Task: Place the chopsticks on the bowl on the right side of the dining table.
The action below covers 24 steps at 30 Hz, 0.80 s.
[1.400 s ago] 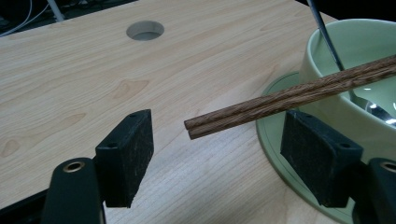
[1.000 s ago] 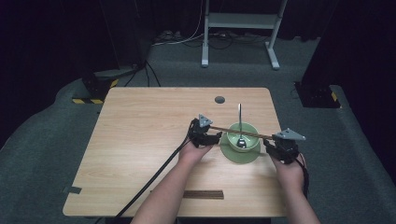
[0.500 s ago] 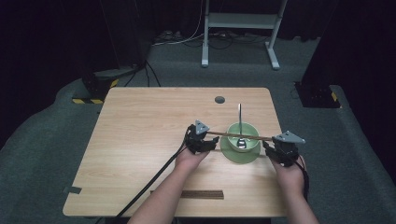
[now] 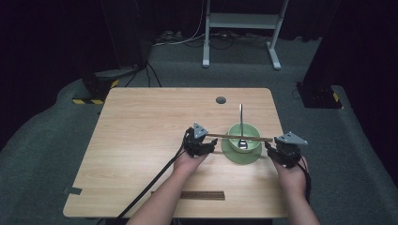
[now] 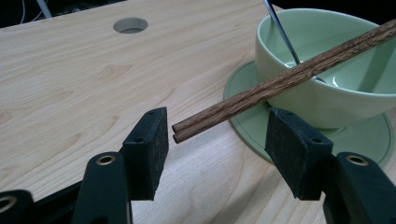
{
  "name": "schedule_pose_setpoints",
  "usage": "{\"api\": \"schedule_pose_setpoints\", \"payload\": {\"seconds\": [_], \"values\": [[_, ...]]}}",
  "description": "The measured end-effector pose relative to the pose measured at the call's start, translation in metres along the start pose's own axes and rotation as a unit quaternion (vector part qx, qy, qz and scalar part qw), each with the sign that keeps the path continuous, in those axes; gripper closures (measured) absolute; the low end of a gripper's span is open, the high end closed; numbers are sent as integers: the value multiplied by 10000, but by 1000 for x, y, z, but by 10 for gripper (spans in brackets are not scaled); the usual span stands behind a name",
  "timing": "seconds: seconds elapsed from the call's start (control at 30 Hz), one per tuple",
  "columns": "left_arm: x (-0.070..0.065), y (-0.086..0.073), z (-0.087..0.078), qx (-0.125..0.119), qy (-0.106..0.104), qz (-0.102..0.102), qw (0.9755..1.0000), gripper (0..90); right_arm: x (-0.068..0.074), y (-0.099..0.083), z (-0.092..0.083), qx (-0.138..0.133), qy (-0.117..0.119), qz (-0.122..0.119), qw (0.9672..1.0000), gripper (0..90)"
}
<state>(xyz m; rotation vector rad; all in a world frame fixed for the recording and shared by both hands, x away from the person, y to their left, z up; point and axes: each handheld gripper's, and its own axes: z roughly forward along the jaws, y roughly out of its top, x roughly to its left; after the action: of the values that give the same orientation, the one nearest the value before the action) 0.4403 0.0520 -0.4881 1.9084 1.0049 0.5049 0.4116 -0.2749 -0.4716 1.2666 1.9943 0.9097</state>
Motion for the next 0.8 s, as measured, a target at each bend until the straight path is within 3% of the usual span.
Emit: {"api": "schedule_pose_setpoints", "payload": {"seconds": [0.4, 0.8], "values": [[1, 0, -2, -72, -150, -55, 9998, 485, -3, 1, 7, -12, -71, 68, 10000, 564], [-3, 0, -1, -90, -97, -63, 9999, 532, -5, 3, 10, -11, -57, 97, 9999, 572]]}}
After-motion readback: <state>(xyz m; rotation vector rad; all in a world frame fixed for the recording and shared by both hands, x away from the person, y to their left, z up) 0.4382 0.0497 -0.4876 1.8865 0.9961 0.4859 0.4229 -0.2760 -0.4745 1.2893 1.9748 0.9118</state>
